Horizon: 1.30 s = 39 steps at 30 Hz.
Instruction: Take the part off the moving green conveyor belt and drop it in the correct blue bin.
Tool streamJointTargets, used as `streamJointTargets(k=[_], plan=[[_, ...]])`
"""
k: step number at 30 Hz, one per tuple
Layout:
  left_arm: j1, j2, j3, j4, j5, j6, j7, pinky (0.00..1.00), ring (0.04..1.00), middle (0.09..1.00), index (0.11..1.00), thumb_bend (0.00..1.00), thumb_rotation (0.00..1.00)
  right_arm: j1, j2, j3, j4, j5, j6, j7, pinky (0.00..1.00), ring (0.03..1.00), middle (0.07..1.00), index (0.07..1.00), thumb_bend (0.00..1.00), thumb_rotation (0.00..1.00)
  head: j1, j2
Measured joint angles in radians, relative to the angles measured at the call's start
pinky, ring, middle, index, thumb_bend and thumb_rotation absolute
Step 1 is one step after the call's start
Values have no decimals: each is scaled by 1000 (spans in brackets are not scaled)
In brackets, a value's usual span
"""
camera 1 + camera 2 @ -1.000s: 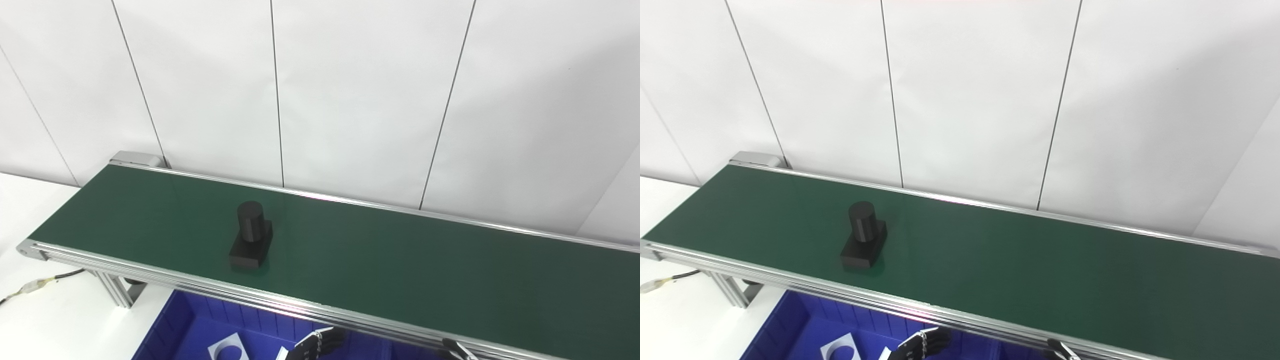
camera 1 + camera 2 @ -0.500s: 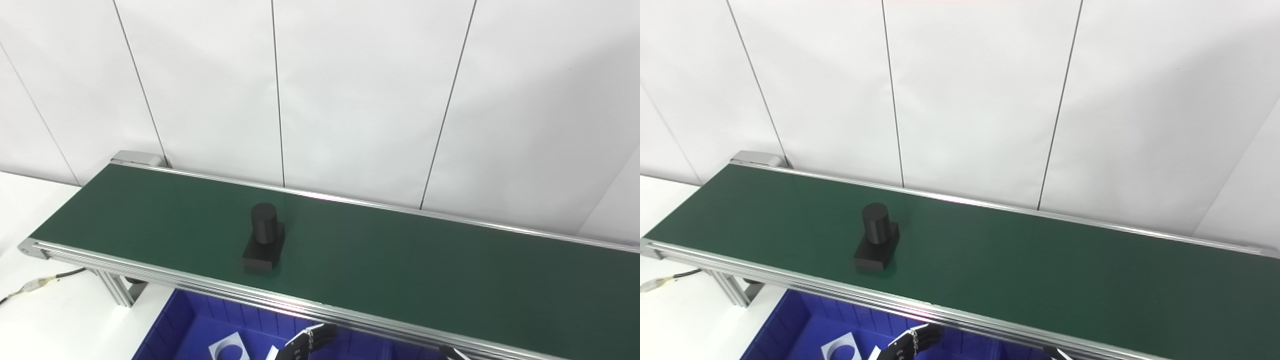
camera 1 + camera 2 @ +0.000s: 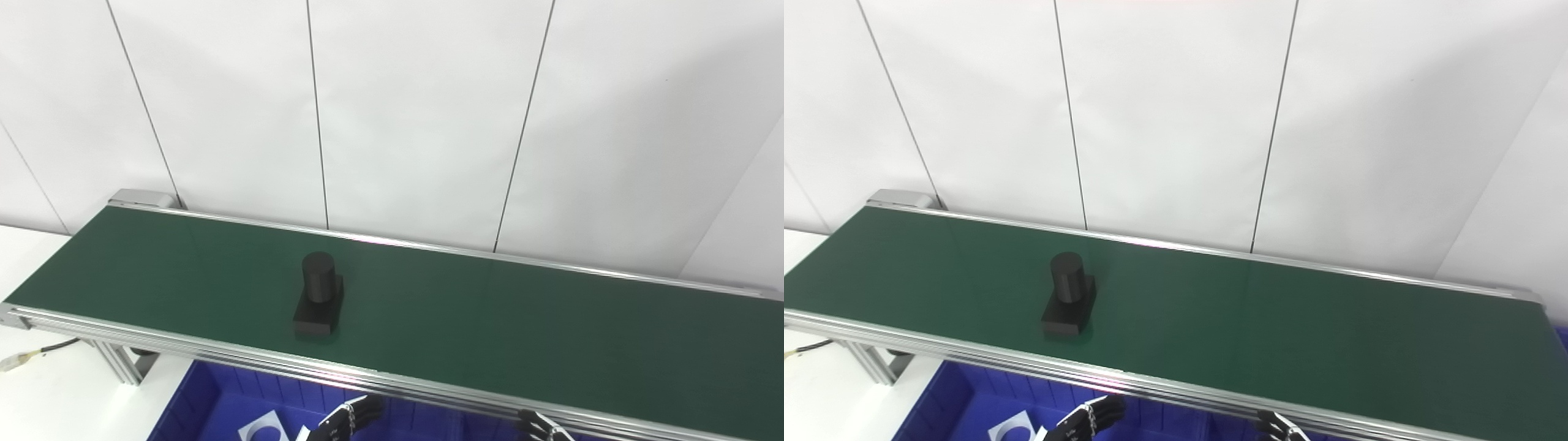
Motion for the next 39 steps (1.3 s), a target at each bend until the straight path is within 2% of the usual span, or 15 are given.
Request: streamJointTargets(k=[4,9,14,18,22,26,31,35,39], plan=[[0,6,11,0,-7,0,-15,860,793,787,761,609,0,-23,9,0,-27,-15,0,0,714,764,797,841,691,176,-11,6],[-1,8,29,0,-42,-1,-29,864,801,795,764,606,0,-74,22,2,-95,-29,22,1,704,757,793,844,714,223,-32,18],[-1,11,42,0,-44,-2,-38,853,803,799,765,617,0,-128,22,11,-137,-37,45,14,704,759,790,845,707,200,-32,19],[0,15,45,0,-43,-3,-40,846,799,800,768,601,0,-152,22,13,-178,-48,88,23,716,769,789,839,705,133,-46,26],[4,17,48,-7,-43,-3,-40,837,791,796,768,611,0,-190,23,12,-208,-49,146,31,701,751,791,841,705,146,-45,31],[6,16,48,-17,-42,-3,-40,844,798,799,766,604,0,-257,20,12,-210,-55,167,37,680,751,796,844,710,160,-51,34],[6,17,49,-17,-39,-4,-40,844,799,799,765,593,4,-338,20,24,-204,-84,215,47,637,739,803,844,735,131,-81,20],[7,17,56,-17,-45,-4,-40,857,800,797,758,612,0,-404,23,37,-161,-98,264,58,677,766,820,868,769,194,-84,20],[7,17,60,-7,-65,-5,-46,855,795,793,752,625,0,-473,23,46,-102,-103,274,63,726,799,849,903,805,232,-81,19]])
